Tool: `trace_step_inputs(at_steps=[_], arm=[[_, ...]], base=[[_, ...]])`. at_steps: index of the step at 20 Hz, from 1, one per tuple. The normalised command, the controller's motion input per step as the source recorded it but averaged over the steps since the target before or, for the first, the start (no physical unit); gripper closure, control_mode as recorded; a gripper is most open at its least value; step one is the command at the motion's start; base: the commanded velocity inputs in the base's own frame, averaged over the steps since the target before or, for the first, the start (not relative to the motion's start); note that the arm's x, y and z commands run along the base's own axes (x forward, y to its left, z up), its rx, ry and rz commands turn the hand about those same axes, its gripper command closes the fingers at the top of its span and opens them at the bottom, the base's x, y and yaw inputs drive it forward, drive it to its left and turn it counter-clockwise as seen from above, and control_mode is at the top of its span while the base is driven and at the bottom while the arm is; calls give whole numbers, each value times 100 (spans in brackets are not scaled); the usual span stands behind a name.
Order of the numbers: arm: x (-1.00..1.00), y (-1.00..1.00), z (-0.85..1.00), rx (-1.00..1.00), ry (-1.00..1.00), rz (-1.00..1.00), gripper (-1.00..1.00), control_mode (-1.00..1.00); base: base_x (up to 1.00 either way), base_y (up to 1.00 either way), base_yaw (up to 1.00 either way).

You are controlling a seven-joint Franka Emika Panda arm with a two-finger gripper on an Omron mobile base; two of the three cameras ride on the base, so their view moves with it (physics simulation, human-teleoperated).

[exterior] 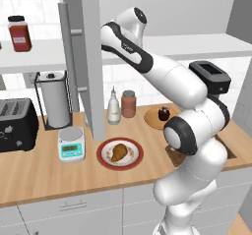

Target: From the different types of pastries on the counter, select a croissant and place it on the cutting board. Then retrieve a jar of jam from the cabinet and place it alongside the croissant on the cutting board.

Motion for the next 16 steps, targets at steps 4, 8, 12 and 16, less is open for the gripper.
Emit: trace_step_inputs(at_steps=[4, 8, 12, 16], arm=[[33, 1, 0, 0, 0, 0, -100, -100], [23, 0, 0, 0, -1, 0, -100, -100], [0, 3, -1, 0, -3, 0, 100, -100], [0, 0, 0, 0, 0, 0, 100, -100]], base=[[0, 0, 0], [0, 0, 0], [0, 0, 0], [0, 0, 0]])
